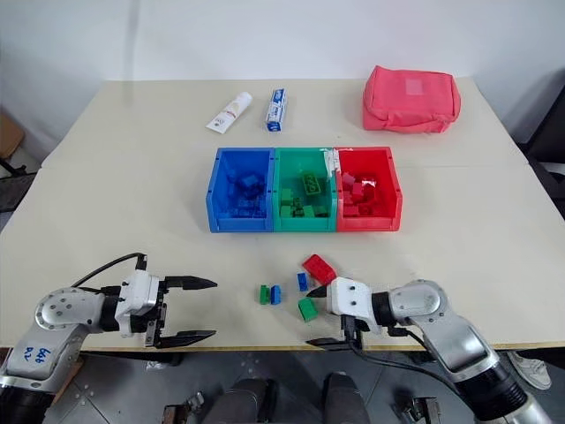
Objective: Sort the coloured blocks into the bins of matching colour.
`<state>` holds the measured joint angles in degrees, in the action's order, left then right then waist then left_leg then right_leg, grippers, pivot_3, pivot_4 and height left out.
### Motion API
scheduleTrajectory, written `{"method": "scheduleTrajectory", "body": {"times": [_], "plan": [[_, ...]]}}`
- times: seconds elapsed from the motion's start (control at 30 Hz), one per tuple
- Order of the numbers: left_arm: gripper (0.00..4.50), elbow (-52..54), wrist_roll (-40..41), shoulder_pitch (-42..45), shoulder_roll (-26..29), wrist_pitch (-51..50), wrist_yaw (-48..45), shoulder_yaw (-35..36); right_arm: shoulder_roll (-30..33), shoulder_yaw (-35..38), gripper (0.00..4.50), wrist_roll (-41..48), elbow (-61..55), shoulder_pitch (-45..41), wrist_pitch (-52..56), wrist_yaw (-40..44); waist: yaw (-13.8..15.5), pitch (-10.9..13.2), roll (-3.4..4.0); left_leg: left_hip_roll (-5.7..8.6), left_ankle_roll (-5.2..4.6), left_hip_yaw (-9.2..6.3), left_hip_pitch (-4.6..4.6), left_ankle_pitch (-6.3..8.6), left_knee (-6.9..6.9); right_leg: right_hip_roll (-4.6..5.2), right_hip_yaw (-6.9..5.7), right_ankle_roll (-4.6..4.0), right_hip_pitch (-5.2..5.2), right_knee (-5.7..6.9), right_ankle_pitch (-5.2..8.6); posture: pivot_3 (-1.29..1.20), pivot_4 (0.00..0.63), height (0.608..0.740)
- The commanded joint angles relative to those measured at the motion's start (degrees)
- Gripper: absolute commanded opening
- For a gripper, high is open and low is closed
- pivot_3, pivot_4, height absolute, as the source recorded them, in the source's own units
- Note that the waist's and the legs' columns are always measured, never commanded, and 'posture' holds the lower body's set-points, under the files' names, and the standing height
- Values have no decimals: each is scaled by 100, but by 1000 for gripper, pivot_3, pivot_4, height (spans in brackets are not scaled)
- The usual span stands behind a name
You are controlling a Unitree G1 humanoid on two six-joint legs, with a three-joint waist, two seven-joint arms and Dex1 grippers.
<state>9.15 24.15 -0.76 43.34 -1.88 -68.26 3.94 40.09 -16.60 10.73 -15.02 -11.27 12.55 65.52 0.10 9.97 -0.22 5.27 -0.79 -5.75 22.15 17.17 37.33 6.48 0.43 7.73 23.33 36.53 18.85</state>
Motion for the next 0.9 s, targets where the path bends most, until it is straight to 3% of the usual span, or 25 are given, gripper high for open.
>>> {"method": "scheduleTrajectory", "body": {"times": [0.03, 0.23, 0.37, 0.47, 0.7, 0.9], "plan": [[4500, 173, 31, -38, -34, 66, 92, 114, -101, -55, 3603, -77, 148, -127, -38, -69, -5, 0, 0, -1, 1, 0, 0, 0, 1, -1, 0, 0, 0, 1, 0, 0, 150, 740], [4500, 209, 161, -26, -181, 7, 342, 204, -218, 44, 1597, 52, 172, -162, 13, -152, -10, 0, 0, -2, 1, 0, -1, 0, -1, -2, 0, 0, 1, 2, 0, 0, 150, 740], [4500, 381, 486, -13, -382, -196, 574, 392, -340, 691, 354, 796, -75, -171, 344, -310, -8, 0, 0, -1, 1, 0, 0, 0, 0, -2, 1, 0, 1, 3, 0, 0, 150, 740], [4500, 450, 588, -17, -557, -321, 871, 546, -524, 1191, 354, 1304, -150, -469, 822, -647, -18, 0, 0, -2, 1, 0, 0, 0, 1, -2, 0, 0, 1, 4, 0, 0, 150, 740], [4500, 320, 318, -118, -706, -106, 1174, 656, -472, 1411, 354, 1418, 171, -828, 976, -662, -4, 0, 0, -1, 2, 1, -1, 0, -5, -3, -1, 0, 4, 4, 0, 0, 150, 740], [4500, 297, 281, -182, -363, 38, 688, 594, 158, 2160, 2327, 1442, 235, -183, 589, -337, 75, 0, 0, 2, 1, -1, 3, 0, -3, 2, 0, 0, 2, -1, 0, 0, 150, 740]]}}
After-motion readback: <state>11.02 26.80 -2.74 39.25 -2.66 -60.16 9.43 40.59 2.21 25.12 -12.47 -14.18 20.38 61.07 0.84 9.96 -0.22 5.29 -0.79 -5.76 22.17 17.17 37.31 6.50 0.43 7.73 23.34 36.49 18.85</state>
